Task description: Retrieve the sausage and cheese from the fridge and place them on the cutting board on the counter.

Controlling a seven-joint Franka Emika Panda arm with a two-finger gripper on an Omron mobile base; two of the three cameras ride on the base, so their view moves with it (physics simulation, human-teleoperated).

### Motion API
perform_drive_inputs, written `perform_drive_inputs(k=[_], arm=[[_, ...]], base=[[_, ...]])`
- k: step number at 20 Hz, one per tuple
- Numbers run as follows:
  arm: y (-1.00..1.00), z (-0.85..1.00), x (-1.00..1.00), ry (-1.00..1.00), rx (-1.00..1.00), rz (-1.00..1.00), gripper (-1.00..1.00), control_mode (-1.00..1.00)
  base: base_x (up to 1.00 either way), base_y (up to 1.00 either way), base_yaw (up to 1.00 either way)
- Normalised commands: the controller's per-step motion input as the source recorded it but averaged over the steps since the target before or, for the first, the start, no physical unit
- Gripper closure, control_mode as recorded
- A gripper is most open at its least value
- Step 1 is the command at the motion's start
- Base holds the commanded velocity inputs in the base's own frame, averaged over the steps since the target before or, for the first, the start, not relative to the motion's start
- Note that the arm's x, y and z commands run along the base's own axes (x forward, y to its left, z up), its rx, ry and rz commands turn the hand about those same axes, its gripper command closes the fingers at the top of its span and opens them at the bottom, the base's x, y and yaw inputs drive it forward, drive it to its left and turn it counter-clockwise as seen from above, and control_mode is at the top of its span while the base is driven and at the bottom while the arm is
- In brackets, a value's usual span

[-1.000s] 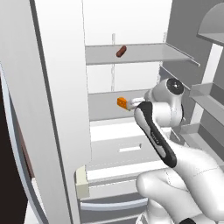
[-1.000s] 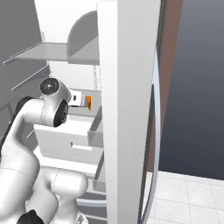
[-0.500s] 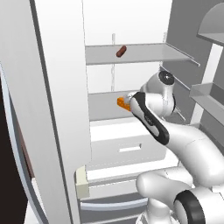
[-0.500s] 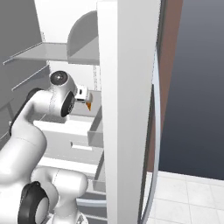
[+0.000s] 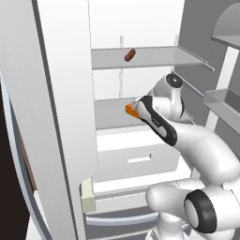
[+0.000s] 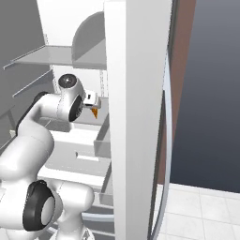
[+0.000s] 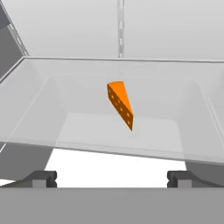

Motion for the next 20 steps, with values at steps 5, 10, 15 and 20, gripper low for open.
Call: perform_drive_inputs(k=[5, 10, 15, 20], arm=[[0.00, -0.25, 0.00, 0.00, 0.00, 0.00, -1.00, -1.00], [0.00, -0.01, 0.25, 0.00, 0.00, 0.00, -1.00, -1.00], [0.00, 0.00, 0.46, 0.02, 0.00, 0.00, -1.00, -1.00], [0.00, -0.07, 0.48, 0.06, 0.00, 0.00, -1.00, -1.00]], base=[[0.00, 0.00, 0.00], [0.00, 0.00, 0.00], [0.00, 0.00, 0.00], [0.00, 0.00, 0.00]])
